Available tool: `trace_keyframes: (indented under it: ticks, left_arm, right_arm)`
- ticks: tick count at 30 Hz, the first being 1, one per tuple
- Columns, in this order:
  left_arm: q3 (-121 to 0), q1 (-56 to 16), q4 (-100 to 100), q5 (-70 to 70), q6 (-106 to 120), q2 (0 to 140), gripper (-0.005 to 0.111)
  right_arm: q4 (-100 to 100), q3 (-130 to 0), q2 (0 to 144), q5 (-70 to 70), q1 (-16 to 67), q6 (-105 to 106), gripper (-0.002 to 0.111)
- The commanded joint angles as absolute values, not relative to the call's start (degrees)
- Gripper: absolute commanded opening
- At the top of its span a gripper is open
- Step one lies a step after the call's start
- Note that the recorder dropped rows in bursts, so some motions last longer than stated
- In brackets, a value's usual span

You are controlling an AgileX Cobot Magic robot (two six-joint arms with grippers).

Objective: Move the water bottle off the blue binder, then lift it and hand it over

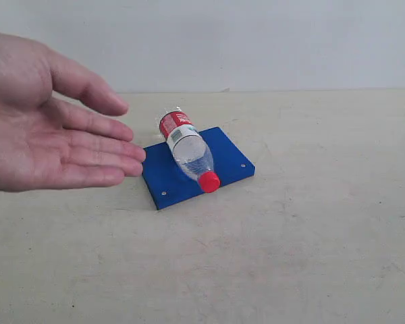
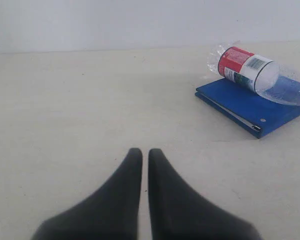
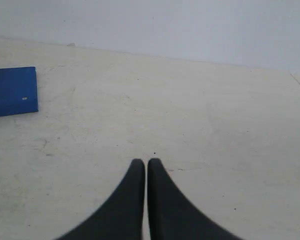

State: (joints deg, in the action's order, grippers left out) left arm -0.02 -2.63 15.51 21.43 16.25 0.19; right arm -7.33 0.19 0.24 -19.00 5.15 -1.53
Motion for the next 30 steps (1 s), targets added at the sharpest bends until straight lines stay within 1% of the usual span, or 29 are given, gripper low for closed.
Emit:
trace_keyframes:
  ticks: [1, 7, 9, 11, 13, 15, 18, 21, 22, 24, 26, 28, 30]
  left_arm:
    - [0.0, -2.8, 16.0, 20.7, 15.9, 0.0, 0.004]
    - [0.0, -2.8, 16.0, 20.7, 15.9, 0.0, 0.004]
    - [0.0, -2.8, 16.0, 20.7, 15.9, 0.0, 0.004]
    - [0.0, -2.8, 16.0, 20.7, 15.9, 0.0, 0.004]
    - [0.0, -2.8, 16.0, 20.7, 15.9, 0.0, 0.004]
    - [0.0, -2.8, 16.0, 20.7, 15.9, 0.0, 0.004]
    - [0.0, -2.8, 16.0, 20.7, 15.9, 0.0, 0.004]
    - [0.0, -2.8, 16.0, 20.7, 15.9, 0.0, 0.004]
    - [0.0, -2.8, 16.0, 20.7, 15.9, 0.0, 0.004]
    - [0.0, -2.8, 16.0, 20.7, 15.9, 0.0, 0.004]
    - [0.0, -2.8, 16.0, 20.7, 15.9, 0.0, 0.004]
    - [0.0, -2.8, 16.0, 20.7, 15.9, 0.0, 0.004]
    - [0.0, -2.8, 16.0, 20.7, 15.9, 0.0, 0.004]
  right_arm:
    - [-7.7, 0.0, 0.0, -18.5, 5.2, -1.3, 0.000]
    - [-13.4, 0.0, 0.0, -18.2, 5.2, 5.0, 0.000]
    - [-17.9, 0.0, 0.0, -17.2, 5.2, 12.2, 0.000]
    - [-19.6, 0.0, 0.0, -12.3, 5.2, 15.4, 0.000]
    - [-3.5, 0.0, 0.0, 2.8, 5.2, 0.5, 0.000]
    - [5.4, 0.0, 0.0, 12.2, 5.2, -8.8, 0.000]
    - [6.3, 0.0, 0.0, 19.5, 5.2, -9.7, 0.000]
    - [13.5, 0.0, 0.0, 24.8, 5.2, -24.2, 0.000]
    - [12.0, -0.3, 0.0, 25.1, 5.2, -26.2, 0.000]
    - [0.7, -4.8, 0.1, 24.5, 5.2, -29.1, 0.000]
    - [-15.1, -10.8, 4.5, 22.5, 5.2, -38.1, 0.000]
    - [-38.9, -17.6, 12.3, 21.5, 5.2, -54.3, 0.000]
    - [-69.6, -23.5, 23.9, 26.3, 5.2, -76.2, 0.000]
